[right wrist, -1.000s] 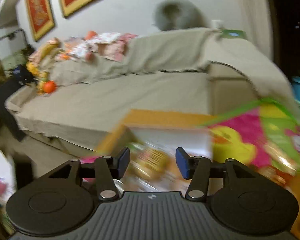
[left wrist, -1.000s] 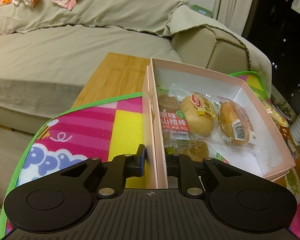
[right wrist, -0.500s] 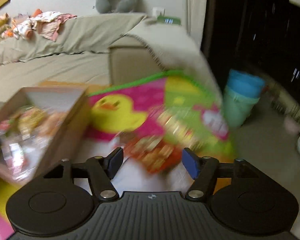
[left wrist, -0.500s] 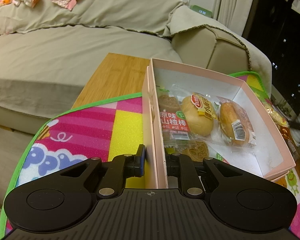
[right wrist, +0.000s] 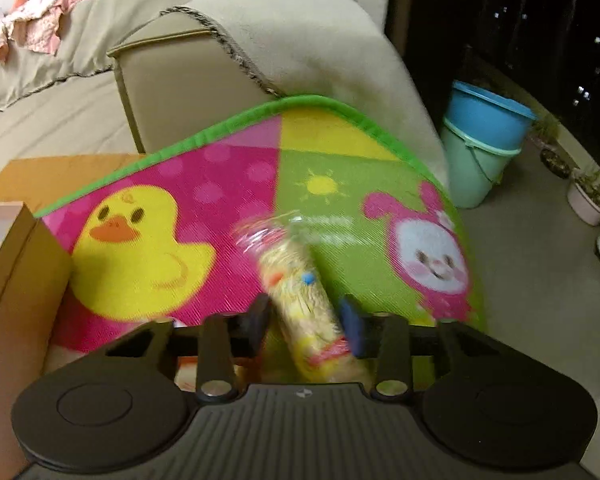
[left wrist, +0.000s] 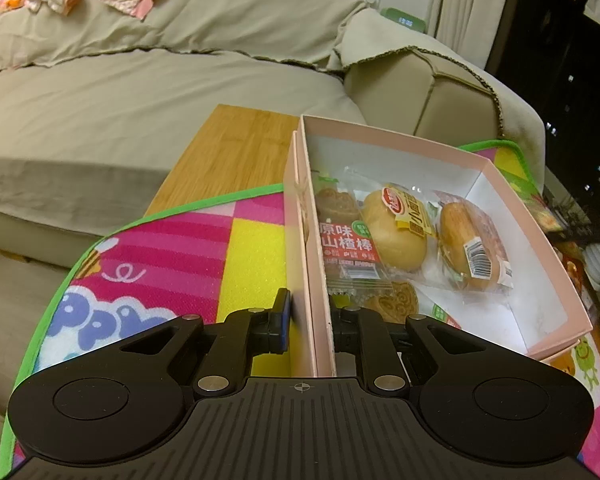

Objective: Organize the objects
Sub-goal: 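Move the right tool to the long yellow rice-cracker stick and grasp it, then carry the rice-cracker stick into the box and open the right tool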

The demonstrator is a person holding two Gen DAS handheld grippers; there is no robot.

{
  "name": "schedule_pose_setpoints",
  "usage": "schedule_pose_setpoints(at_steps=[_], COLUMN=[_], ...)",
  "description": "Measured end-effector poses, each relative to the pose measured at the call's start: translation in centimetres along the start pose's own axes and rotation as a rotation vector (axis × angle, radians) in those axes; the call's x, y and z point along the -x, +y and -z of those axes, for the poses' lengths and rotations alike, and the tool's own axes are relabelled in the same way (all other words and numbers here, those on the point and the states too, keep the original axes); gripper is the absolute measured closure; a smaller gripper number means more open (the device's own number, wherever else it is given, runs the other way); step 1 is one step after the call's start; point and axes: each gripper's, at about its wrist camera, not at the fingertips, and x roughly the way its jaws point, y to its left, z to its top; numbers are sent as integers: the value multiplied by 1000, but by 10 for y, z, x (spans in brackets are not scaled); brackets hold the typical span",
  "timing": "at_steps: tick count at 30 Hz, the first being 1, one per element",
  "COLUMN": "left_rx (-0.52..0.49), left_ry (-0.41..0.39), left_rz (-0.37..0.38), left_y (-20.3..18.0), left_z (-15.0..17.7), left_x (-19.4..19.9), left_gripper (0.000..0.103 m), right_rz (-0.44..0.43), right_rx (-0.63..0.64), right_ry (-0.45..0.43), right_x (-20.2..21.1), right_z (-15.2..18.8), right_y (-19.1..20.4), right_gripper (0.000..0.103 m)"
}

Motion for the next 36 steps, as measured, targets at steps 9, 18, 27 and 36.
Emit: schedule_pose_setpoints(at_steps=[9,18,27,36], left_rx=[1,2,0,0], left_ry=[-3,-3,-3,-3], left_rz=[3,3,2,2], left_y=[-1,-1,-1,-1], left_z=[1,1,1,1], left_x=[0,0,0,0], left_gripper=[86,87,86,86], right_rz=[-29,-83,-167,-274], right_rx=[-22,36,14,57], right_ry=[-9,5,3,-174], right_x=[67,143,177,236], right_z=[80,162,181,142], right_y=[-16,26,50,71], right_gripper=[75,75,75,75])
